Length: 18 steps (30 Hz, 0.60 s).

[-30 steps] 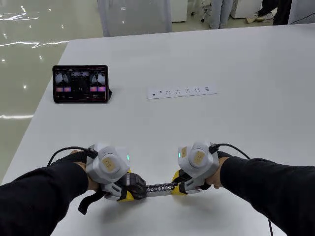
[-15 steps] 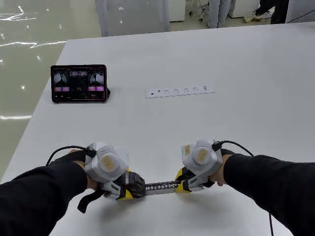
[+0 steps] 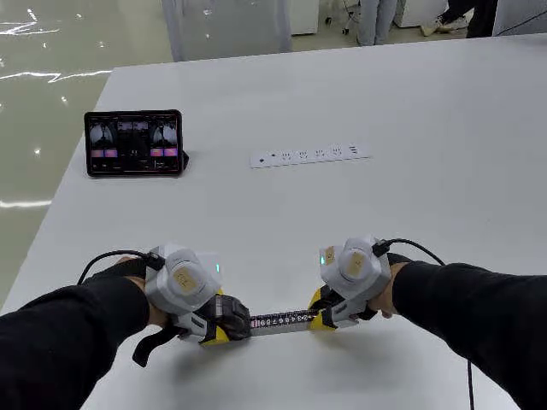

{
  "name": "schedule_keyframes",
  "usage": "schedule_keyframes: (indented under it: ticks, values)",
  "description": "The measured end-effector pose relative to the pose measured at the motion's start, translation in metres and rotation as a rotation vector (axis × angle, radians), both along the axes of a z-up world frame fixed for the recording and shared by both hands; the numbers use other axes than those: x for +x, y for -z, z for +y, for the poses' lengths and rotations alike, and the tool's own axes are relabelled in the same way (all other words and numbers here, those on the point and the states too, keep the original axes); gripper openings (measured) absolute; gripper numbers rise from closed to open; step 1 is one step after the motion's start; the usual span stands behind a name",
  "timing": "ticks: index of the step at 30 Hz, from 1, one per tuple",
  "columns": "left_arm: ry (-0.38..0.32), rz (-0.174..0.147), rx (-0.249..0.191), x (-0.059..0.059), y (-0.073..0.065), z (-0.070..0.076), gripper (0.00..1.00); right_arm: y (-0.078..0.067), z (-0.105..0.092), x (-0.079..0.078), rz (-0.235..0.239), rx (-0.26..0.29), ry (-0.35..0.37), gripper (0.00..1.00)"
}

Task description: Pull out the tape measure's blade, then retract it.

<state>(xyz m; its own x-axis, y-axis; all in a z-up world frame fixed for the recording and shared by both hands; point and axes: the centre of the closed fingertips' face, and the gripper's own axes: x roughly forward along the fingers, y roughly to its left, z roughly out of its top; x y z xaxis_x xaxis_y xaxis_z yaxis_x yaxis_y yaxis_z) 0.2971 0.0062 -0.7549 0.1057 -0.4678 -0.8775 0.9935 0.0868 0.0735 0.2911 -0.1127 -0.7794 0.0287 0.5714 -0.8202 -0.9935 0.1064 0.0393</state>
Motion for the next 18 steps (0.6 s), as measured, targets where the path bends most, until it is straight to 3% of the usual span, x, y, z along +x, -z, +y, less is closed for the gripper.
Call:
schedule_keyframes:
  ticks: [18]
  values:
    - [-0.003, -0.001, -0.003, 0.0, 0.0, 0.0, 0.33, 0.001, -0.013, 0.0, 0.005, 0.005, 0.023, 0.11]
